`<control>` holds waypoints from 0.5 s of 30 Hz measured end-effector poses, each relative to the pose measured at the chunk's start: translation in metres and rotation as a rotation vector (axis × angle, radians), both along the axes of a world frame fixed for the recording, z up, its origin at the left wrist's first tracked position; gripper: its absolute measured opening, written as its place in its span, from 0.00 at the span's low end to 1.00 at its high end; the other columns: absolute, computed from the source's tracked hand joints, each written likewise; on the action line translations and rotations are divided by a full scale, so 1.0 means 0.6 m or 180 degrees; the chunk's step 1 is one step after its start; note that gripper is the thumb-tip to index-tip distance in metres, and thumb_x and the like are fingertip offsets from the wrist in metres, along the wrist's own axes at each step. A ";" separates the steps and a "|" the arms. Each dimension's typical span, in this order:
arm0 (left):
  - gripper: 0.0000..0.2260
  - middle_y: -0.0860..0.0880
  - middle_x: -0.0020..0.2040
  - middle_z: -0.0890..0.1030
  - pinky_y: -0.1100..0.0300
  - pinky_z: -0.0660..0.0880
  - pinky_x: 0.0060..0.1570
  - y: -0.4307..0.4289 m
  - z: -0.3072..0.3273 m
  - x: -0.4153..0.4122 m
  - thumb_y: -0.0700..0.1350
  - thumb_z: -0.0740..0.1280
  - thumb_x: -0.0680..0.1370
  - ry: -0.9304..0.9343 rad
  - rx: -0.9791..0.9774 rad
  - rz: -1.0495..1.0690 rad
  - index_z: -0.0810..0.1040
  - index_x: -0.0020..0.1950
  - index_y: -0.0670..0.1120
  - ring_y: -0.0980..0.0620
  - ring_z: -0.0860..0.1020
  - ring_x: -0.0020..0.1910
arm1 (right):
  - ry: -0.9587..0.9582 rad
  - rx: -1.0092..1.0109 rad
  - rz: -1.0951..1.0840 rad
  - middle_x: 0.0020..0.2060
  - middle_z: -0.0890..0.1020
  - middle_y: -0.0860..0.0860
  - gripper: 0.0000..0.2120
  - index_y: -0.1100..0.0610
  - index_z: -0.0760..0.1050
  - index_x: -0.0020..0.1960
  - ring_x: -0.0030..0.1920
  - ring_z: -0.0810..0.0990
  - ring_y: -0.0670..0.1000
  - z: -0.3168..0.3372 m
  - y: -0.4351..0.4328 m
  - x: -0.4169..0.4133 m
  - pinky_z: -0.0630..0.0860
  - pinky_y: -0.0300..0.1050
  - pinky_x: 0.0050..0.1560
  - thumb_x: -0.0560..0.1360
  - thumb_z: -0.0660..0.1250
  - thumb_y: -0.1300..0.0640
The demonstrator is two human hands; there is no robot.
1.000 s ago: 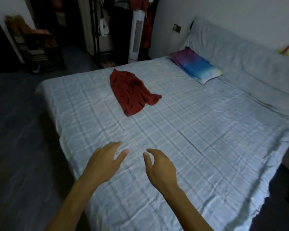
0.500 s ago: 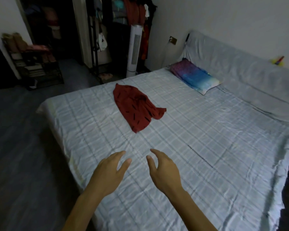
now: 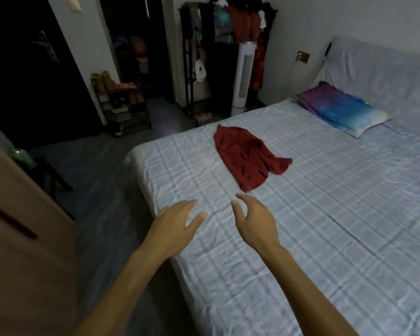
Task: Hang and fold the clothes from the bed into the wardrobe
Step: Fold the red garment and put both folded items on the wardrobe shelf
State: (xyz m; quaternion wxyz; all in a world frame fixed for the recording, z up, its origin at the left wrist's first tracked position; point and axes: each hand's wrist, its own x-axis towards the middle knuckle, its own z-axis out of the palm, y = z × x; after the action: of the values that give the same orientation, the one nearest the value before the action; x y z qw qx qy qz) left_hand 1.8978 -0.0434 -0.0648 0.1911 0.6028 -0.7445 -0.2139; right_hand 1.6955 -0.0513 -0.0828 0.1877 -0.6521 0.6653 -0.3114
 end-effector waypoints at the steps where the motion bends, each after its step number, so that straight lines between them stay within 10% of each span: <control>1: 0.28 0.50 0.70 0.71 0.54 0.61 0.70 -0.015 -0.001 0.017 0.62 0.54 0.78 0.0008 0.0029 -0.0021 0.67 0.72 0.47 0.53 0.68 0.68 | 0.0009 0.0011 -0.0010 0.65 0.75 0.49 0.21 0.53 0.72 0.67 0.64 0.73 0.47 -0.001 -0.009 0.014 0.66 0.37 0.57 0.80 0.57 0.44; 11: 0.20 0.59 0.60 0.70 0.62 0.60 0.67 -0.292 -0.038 0.204 0.56 0.56 0.81 0.0229 0.0141 -0.0770 0.69 0.70 0.49 0.56 0.70 0.64 | 0.0107 0.0194 -0.0846 0.64 0.76 0.50 0.21 0.54 0.72 0.67 0.63 0.75 0.49 -0.052 -0.232 0.169 0.70 0.43 0.61 0.79 0.57 0.44; 15: 0.27 0.52 0.72 0.67 0.55 0.58 0.72 -0.432 -0.051 0.244 0.61 0.54 0.79 0.0041 0.0242 -0.1089 0.64 0.74 0.48 0.55 0.66 0.69 | 0.0173 0.0271 -0.1070 0.64 0.76 0.49 0.21 0.53 0.72 0.67 0.64 0.74 0.48 -0.052 -0.309 0.231 0.70 0.43 0.62 0.79 0.57 0.43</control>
State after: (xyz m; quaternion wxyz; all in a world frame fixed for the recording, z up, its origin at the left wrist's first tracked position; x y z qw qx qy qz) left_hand 2.0443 -0.3023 -0.0953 0.1337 0.4728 -0.8263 -0.2752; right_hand 1.8341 -0.2369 -0.1140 0.1424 -0.5313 0.7824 -0.2921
